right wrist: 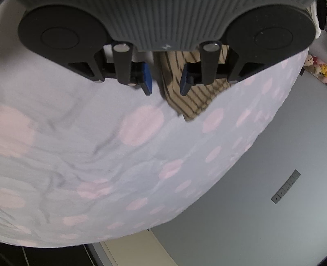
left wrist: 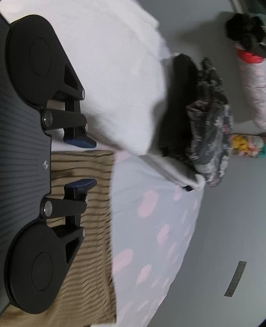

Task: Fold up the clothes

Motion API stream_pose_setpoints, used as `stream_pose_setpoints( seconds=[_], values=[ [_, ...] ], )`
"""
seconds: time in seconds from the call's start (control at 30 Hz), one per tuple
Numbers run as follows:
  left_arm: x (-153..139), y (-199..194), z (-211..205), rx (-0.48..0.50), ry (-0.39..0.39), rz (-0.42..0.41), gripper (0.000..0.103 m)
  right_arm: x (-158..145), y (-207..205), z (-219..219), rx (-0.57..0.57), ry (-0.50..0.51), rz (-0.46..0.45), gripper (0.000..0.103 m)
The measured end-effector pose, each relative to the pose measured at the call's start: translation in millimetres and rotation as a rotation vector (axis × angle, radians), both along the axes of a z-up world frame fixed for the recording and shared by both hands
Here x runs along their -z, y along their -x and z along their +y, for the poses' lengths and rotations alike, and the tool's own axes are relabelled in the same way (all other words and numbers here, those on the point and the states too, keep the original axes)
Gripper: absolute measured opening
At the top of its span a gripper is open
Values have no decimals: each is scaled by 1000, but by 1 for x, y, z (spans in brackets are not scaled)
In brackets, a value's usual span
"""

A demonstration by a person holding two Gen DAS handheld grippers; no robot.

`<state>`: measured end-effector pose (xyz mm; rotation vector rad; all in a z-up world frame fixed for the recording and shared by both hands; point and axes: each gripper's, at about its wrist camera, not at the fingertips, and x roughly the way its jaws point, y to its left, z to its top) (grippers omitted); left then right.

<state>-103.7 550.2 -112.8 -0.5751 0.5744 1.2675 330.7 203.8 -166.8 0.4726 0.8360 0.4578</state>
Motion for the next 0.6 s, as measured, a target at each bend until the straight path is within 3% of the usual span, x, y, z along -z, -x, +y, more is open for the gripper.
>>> stream_pose_setpoints(
  seconds=[0.17,0.33,0.47,0.53,0.6],
  values=[
    [-4,11,-23,19,108,-19,51,-4,31,-10,-30,42,59,34],
    [2,32,-53,13,256,-113,57,-9,60,-30,-85,94,82,34],
    [14,32,-67,11,313,-82,58,-3,74,-52,-73,97,172,34],
    [20,28,-69,26,335,-73,56,1,75,-56,-77,58,213,34],
    [22,26,-71,36,334,-74,39,5,77,-53,-95,42,236,34]
  ],
)
